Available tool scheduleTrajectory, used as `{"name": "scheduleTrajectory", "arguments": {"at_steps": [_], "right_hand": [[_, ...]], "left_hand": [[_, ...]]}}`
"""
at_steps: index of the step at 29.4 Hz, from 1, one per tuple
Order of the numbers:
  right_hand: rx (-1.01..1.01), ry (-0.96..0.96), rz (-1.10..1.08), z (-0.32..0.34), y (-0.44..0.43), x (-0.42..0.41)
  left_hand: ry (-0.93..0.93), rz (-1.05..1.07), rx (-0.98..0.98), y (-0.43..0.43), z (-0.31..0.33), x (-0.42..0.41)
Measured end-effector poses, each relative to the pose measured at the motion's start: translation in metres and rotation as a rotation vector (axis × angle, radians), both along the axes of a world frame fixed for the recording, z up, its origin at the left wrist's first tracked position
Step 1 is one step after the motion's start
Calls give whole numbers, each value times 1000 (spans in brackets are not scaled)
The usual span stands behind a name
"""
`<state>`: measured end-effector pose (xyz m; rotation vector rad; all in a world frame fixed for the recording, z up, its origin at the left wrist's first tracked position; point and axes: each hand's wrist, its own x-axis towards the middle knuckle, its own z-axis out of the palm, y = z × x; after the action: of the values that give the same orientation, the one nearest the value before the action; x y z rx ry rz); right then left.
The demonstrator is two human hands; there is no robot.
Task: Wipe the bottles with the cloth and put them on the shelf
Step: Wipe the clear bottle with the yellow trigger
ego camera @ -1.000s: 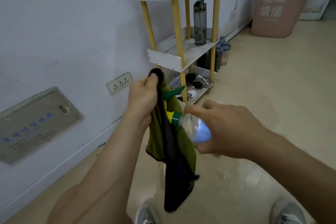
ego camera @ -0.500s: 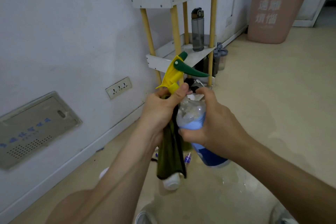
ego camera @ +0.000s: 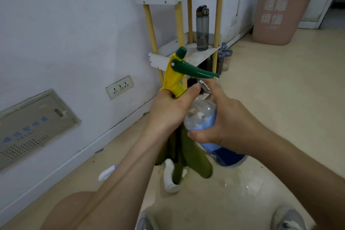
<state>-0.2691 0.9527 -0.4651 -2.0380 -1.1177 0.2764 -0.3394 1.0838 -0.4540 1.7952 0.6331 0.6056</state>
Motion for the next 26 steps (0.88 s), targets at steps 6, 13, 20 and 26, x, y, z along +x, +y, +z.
{"name": "scheduleTrajectory", "arguments": {"at_steps": [6, 13, 20, 26], "right_hand": [[104, -128, -182, -20, 12, -13], [66, 70, -191, -36, 24, -20], [17, 479, 146, -12, 11, 10], [86, 733, 226, -1, 5, 23]], "left_hand": [[22, 205, 135, 11, 3, 4], [-5, 191, 187, 15, 2, 8], [-150, 98, 98, 13, 6, 4], [-135, -31, -179, 13, 14, -5]]}}
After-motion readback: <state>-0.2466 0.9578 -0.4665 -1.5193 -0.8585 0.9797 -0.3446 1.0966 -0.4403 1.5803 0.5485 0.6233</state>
